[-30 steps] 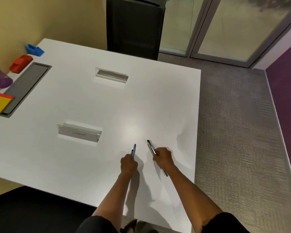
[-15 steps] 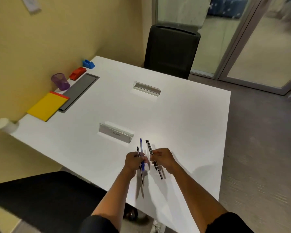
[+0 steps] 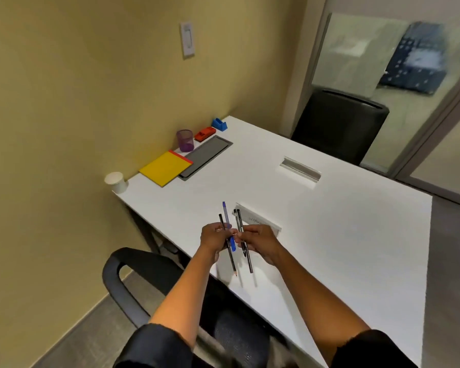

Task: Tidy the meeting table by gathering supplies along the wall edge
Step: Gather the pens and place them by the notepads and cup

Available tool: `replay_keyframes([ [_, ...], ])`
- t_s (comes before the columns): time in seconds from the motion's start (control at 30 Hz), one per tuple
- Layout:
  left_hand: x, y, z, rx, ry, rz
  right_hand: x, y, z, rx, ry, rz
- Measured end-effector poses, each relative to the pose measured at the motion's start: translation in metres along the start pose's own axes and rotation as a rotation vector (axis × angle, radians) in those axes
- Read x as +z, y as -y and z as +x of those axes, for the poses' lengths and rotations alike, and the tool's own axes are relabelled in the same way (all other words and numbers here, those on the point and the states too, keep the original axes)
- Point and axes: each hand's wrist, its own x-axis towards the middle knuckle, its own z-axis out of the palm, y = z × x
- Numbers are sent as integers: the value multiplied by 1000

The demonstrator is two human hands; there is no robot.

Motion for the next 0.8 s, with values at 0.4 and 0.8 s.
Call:
replay_keyframes([
  [0.4, -185, -36, -5, -26, -145, -238, 199, 35, 36, -104, 77, -227],
  [0.8, -316, -48, 28, -93, -243, -456, 330, 45, 107, -66, 213, -357],
])
